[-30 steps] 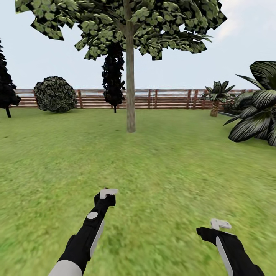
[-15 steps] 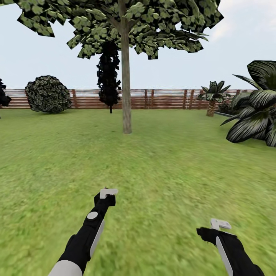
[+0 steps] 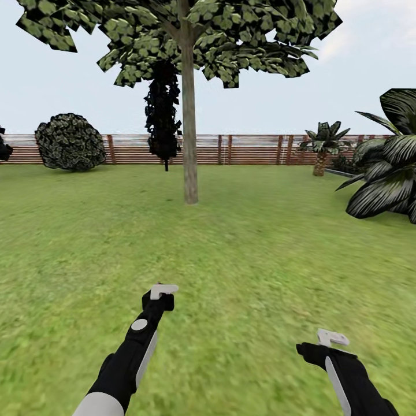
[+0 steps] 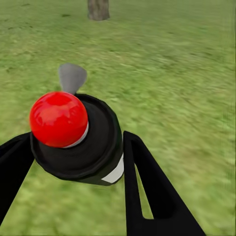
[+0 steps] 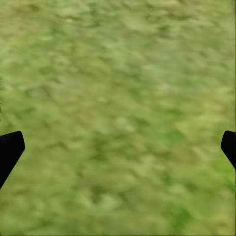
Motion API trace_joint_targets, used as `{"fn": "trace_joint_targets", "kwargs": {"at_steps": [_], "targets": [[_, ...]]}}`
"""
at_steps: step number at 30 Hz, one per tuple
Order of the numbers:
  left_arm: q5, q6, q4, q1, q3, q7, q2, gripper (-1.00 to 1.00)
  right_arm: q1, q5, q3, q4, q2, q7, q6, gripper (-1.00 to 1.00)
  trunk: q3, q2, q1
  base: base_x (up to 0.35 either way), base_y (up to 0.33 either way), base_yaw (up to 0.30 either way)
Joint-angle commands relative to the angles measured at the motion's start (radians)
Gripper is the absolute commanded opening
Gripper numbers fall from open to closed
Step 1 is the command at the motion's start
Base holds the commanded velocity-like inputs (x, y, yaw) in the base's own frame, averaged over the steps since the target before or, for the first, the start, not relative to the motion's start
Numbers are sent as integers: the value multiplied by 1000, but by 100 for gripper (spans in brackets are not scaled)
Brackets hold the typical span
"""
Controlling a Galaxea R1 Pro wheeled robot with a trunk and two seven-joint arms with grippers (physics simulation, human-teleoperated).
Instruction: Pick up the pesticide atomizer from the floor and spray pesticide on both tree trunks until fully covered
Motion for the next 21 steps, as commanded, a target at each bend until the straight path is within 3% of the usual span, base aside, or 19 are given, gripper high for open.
{"fn": "trace_joint_targets", "kwargs": {"at_steps": [1,8,21], "targets": [[0,0,0,0,0,0,0,-100,0,0,0,0,0,0,0,100,0,0,0,337,0,0],[0,0,0,0,0,1,0,-100,0,-1,0,0,0,0,0,100,0,0,0,338,0,-19],[0,0,0,0,0,0,0,-100,0,-1,-1,0,-1,0,0,100,0,0,0,337,0,-112]]}}
